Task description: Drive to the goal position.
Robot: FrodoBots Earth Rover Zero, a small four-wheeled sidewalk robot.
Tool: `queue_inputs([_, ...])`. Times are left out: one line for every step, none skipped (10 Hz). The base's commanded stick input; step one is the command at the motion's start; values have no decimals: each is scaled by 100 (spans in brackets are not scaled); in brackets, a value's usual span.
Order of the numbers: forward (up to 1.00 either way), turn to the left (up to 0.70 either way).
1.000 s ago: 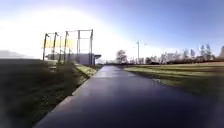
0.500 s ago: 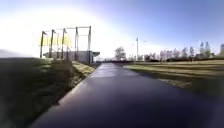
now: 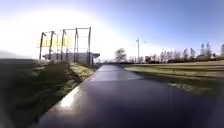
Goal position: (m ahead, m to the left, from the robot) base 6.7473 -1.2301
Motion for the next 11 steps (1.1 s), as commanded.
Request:
queue_inputs([100,-2])
queue_inputs([100,-2])
queue_inputs([100,-1])
queue_inputs([100,0])
queue_inputs([100,0])
queue_inputs([100,0])
queue_inputs([100,0])
queue_inputs([100,0])
queue_inputs([100,0])
queue_inputs([100,0])
queue_inputs([100,0])
